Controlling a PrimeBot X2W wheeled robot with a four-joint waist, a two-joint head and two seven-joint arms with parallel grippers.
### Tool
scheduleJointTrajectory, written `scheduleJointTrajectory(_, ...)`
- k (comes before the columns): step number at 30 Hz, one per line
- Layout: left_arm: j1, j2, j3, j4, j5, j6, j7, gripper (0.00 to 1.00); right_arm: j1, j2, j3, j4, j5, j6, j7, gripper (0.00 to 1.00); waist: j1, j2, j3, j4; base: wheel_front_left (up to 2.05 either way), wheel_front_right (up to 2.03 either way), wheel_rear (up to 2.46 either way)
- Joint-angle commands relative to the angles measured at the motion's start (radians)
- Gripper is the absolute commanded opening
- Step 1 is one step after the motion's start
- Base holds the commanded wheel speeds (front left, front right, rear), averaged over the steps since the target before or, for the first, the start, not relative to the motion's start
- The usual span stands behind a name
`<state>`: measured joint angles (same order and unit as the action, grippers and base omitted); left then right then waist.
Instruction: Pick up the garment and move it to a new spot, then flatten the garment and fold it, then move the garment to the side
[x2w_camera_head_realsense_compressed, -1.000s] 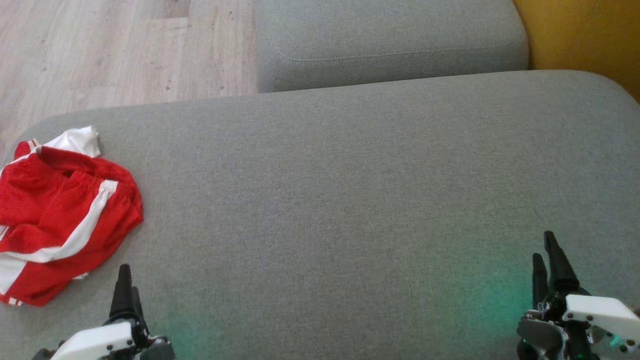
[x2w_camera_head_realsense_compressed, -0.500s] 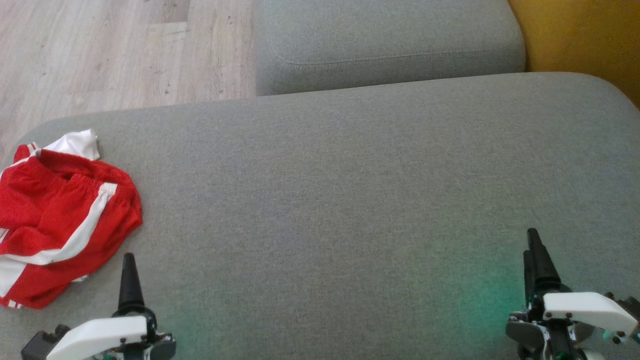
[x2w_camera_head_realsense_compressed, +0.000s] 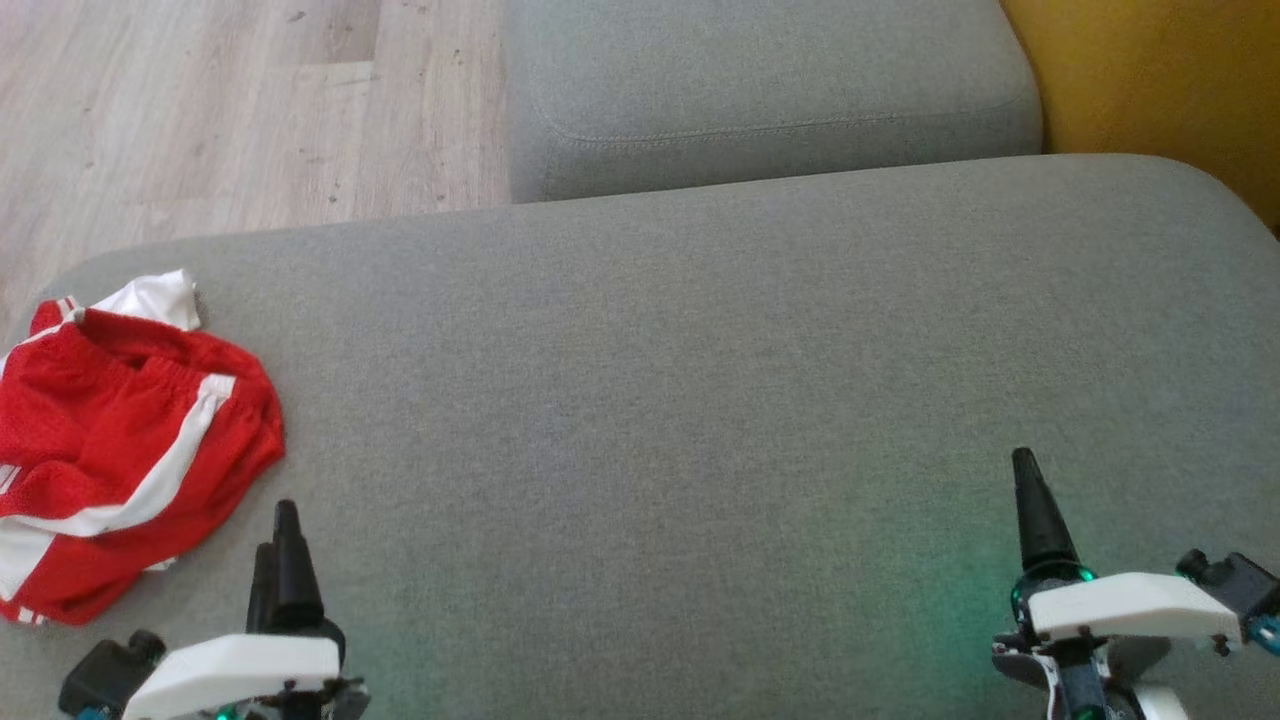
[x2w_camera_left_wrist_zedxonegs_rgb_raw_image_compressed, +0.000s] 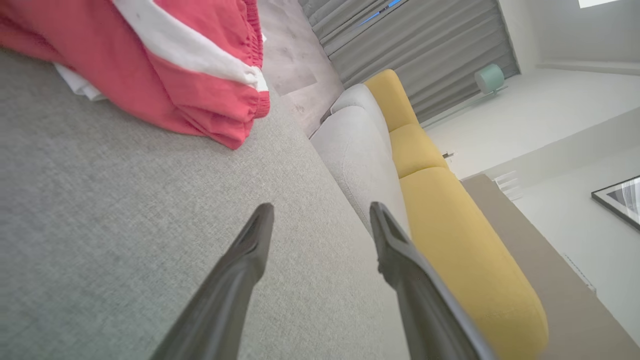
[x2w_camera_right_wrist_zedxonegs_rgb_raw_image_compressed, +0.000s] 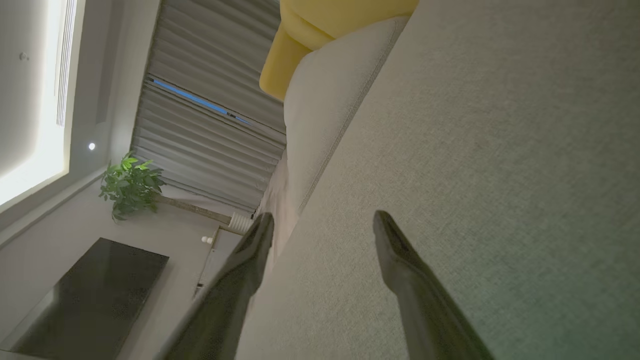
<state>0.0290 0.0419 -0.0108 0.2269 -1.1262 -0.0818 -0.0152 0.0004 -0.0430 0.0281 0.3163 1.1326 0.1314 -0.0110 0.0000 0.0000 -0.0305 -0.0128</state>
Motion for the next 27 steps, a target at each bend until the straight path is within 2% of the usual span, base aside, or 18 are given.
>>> scheduleJointTrajectory(1,-0.025,0.005,-0.002,-0.041,0.045,0.001,-0.013,1.0,-0.039,-0.012,0.02,-0.041,-0.049,0.0,-0.015,1.0,0.0,0.0,-0.002,-0.001,0.0,0.0,0.0)
scheduleJointTrajectory(12,-0.012,0.006,-0.03,-0.073,0.219,0.045,-0.045,1.0,-0.039,-0.027,0.079,-0.087,-0.286,0.0,-0.047,1.0,0.0,0.0,-0.01,-0.007,0.0,0.0,0.0)
scheduleJointTrajectory(27,0.005,0.006,-0.06,-0.111,0.403,0.048,-0.089,1.0,-0.033,-0.033,0.145,-0.11,-0.485,0.0,-0.092,1.0,0.0,0.0,-0.017,-0.007,0.0,0.0,0.0)
